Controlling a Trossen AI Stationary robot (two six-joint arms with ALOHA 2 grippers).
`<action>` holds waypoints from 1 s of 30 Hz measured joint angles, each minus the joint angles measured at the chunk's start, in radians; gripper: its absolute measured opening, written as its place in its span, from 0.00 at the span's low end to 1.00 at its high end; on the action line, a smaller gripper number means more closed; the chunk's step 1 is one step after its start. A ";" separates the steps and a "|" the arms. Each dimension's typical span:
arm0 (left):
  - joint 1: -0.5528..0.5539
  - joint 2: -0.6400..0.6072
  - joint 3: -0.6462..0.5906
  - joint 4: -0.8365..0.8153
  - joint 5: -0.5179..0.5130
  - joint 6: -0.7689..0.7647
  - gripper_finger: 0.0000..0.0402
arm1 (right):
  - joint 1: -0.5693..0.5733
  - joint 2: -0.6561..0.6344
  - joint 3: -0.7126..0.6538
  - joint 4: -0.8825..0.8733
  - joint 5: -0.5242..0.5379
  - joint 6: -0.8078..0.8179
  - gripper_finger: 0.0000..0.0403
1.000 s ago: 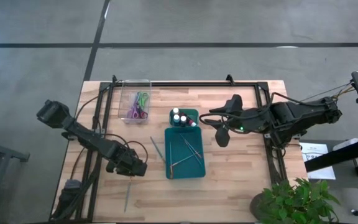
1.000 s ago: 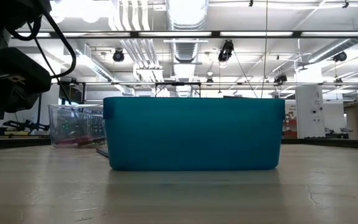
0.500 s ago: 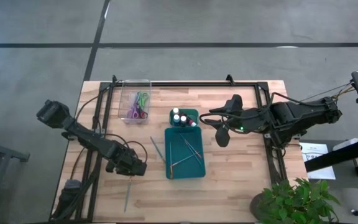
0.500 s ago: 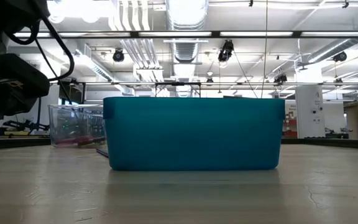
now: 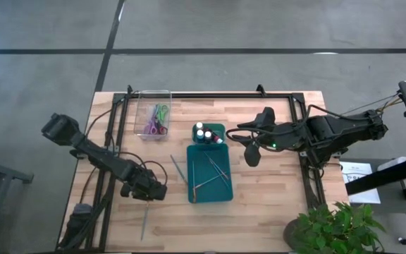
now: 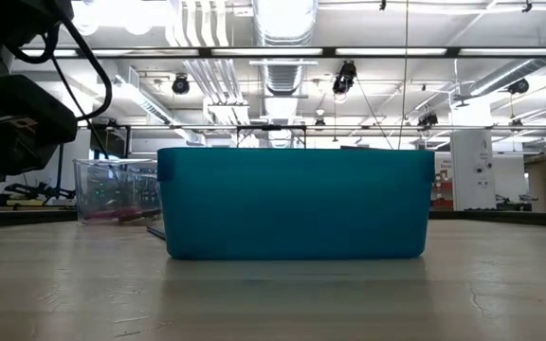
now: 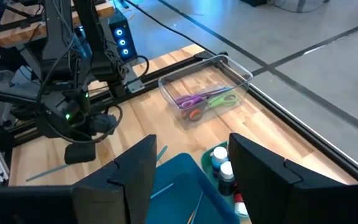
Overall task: Pick & Place Paint Supplies
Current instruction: Put the blue paintbrush into the blue bin
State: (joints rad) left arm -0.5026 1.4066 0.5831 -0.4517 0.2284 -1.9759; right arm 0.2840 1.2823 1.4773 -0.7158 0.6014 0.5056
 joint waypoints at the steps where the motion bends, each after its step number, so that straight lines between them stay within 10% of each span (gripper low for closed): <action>1: 0.000 0.005 0.000 0.003 0.000 0.000 0.30 | 0.000 0.000 0.000 0.000 0.000 0.000 0.49; 16: -0.005 0.094 0.014 0.059 0.038 0.001 0.28 | 0.002 0.000 0.001 0.000 -0.005 0.000 0.49; 30: -0.008 0.095 0.012 0.022 0.027 0.050 0.02 | 0.002 0.000 0.001 -0.001 -0.008 0.000 0.49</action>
State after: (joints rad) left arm -0.5110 1.5017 0.5953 -0.4294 0.2552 -1.9256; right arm 0.2855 1.2823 1.4787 -0.7166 0.5933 0.5058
